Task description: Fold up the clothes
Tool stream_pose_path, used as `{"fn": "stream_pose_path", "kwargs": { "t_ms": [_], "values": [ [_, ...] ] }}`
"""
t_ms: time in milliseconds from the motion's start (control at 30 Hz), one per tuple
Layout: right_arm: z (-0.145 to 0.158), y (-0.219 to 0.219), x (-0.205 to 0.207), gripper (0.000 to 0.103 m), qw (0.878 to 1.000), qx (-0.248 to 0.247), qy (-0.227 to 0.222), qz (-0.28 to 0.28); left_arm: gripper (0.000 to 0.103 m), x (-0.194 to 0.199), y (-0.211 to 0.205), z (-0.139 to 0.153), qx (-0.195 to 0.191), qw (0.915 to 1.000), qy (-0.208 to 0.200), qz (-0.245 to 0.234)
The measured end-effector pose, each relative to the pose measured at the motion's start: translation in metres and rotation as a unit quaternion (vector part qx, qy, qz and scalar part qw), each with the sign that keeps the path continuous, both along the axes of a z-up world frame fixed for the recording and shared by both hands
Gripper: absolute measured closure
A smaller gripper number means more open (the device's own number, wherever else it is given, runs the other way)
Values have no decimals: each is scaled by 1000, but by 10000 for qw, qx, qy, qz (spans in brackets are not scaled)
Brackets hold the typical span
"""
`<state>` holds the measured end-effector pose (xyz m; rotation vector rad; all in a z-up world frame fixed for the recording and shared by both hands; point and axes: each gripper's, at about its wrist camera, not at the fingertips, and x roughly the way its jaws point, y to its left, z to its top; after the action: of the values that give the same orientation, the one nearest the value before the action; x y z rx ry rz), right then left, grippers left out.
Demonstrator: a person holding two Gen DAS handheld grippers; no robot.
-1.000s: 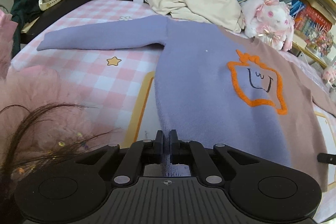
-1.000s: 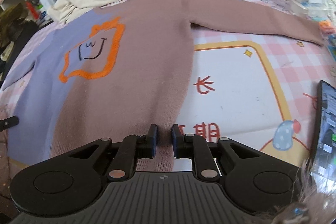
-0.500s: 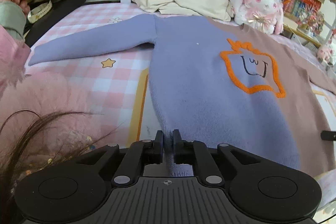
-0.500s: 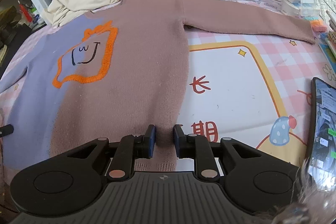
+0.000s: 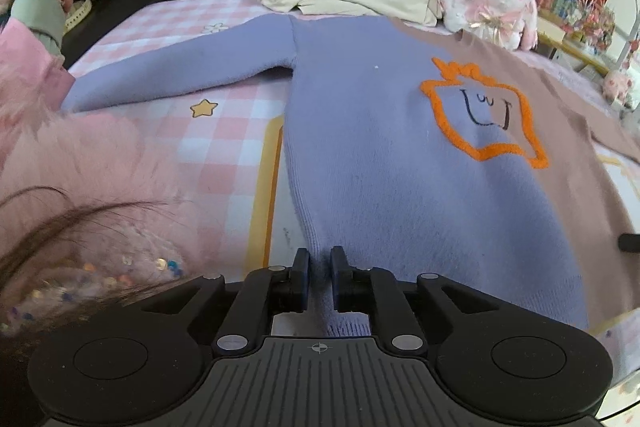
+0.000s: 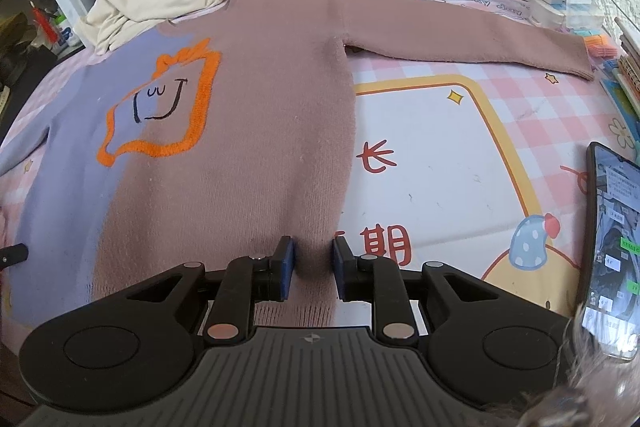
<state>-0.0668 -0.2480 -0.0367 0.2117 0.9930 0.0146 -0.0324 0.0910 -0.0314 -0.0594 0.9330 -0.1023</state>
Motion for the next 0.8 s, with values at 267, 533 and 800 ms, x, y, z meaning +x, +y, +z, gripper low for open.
{"fn": "stream_pose_path", "kwargs": {
  "t_ms": [267,533,800],
  "values": [
    [0,1,0,84,10000,-27,-4,11,98,-2,-1,-1,-10,10000,-53,-42],
    [2,1,-4,85,9998,104,140,47,98,-13,3,4,68,9999,-71,-31],
    [1,5,1,85,10000,-15,24,82,98,-14,-1,1,210,9997,-67,-132]
  ]
}}
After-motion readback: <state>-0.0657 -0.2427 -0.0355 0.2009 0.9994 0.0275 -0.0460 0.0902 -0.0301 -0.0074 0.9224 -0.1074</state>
